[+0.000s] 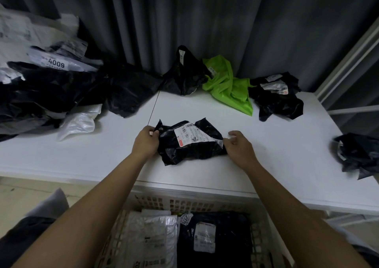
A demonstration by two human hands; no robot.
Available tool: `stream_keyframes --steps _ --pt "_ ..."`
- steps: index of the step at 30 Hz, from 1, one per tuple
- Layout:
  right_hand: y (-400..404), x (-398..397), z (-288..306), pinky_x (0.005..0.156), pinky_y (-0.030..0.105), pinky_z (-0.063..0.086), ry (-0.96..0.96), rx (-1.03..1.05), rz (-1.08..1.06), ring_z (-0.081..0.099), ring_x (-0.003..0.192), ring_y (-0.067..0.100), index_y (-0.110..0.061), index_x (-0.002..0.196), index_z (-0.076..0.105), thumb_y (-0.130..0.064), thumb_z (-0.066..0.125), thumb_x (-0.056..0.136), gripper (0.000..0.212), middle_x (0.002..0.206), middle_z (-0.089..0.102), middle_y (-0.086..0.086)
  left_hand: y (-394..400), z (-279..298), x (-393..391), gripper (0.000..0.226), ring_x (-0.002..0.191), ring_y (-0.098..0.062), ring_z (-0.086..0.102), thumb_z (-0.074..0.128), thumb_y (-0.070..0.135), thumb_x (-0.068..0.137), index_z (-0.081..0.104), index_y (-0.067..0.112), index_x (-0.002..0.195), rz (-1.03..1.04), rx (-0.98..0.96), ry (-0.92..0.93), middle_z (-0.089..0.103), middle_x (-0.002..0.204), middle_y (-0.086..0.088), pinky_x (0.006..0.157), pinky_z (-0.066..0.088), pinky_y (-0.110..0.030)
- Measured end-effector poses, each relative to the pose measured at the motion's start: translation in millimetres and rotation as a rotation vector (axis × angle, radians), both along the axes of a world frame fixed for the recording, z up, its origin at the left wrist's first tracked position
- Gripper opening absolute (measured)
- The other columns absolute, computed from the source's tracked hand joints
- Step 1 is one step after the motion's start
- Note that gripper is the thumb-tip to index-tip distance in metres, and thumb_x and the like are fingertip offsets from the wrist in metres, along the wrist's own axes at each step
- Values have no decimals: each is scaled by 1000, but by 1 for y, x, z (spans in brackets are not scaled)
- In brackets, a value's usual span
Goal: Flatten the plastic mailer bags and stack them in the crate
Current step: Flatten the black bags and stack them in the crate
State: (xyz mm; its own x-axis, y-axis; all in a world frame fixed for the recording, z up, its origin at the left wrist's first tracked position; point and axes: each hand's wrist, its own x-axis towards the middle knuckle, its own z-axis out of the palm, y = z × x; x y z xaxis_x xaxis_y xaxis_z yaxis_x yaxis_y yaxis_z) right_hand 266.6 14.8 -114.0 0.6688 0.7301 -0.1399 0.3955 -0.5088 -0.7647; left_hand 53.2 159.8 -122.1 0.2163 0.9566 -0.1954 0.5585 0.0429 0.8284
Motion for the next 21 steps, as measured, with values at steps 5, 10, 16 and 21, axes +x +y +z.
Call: stream_keyframes --steps 5,10,16,21 --pt "11 0 -12 66 27 38 2 20 14 58 82 21 -12 121 54 -35 61 91 39 93 64 8 1 -2 0 16 76 -25 54 45 16 97 57 13 87 -41 3 -5 59 77 -6 68 38 -28" --pt "8 2 -7 76 36 47 -354 -172 44 58 98 31 -15 119 56 -34 58 89 36 96 64 8 -4 9 2 35 120 -36 43 49 18 95 49 9 128 31 277 275 50 127 -17 95 37 -42" --pt "26 -38 16 104 42 35 -638 226 395 44 128 31 -7 125 60 -30 28 93 50 132 55 13 -38 40 44 45 142 -29 26 33 23 101 41 4 141 -350 617 242 35 150 -15 115 14 -38" --pt "22 -59 -8 120 38 -4 -437 -89 606 -5 148 14 -15 153 7 -27 20 105 52 161 2 0 -58 5 42 55 148 -23 -4 18 30 104 5 8 152 -523 386 556 1 161 -8 118 -3 -38"
